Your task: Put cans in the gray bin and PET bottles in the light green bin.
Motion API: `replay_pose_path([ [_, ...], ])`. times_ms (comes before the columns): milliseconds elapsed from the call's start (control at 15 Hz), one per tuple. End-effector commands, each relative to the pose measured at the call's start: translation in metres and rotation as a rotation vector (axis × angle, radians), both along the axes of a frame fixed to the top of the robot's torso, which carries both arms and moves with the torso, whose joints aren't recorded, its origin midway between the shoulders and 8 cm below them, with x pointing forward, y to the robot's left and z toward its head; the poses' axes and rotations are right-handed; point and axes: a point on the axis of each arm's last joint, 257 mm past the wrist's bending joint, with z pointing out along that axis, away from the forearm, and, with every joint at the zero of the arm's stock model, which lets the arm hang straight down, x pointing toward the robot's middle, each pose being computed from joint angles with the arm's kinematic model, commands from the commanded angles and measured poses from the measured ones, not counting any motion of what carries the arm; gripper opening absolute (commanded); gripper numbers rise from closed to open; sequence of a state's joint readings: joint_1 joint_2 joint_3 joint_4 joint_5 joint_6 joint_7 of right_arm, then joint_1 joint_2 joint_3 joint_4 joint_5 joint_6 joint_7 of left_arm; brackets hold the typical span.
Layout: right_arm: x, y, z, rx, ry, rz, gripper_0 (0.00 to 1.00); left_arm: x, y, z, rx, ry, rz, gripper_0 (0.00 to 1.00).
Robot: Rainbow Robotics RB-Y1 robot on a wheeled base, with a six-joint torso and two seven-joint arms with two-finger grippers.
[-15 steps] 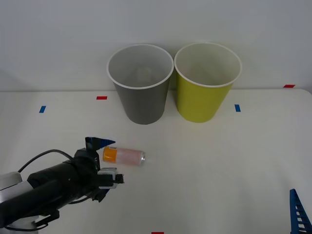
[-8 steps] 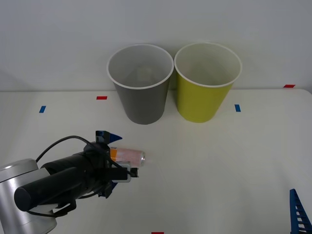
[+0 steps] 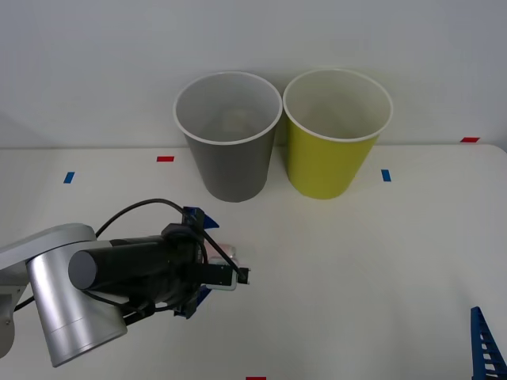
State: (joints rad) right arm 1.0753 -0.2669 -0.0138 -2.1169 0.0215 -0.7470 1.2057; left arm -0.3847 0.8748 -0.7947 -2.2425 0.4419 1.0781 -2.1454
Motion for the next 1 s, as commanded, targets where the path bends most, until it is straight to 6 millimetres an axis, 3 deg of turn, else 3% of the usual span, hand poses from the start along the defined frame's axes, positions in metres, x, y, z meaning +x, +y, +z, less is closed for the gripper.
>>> replay_pose_path([
  [67,0.0,0.0,0.0,0.0,0.0,0.0,1.0,0.018,0.003,-0.015,0.034,0.012,0.009,1.0],
  [467,0.0,0.0,0.0,0.0,0.0,0.0,1.0,0.029,0.001,-0.024,0.077,0.016,-0.029,1.0],
  [667,0.0,0.0,0.0,0.0,0.0,0.0,1.0,0.023,-0.008,-0.036,0.05,0.074,-0.029,1.0],
  [1000,0.0,0.0,0.0,0.0,0.0,0.0,1.0,0.046,0.01,-0.045,0.099,0.071,0.003,1.0],
])
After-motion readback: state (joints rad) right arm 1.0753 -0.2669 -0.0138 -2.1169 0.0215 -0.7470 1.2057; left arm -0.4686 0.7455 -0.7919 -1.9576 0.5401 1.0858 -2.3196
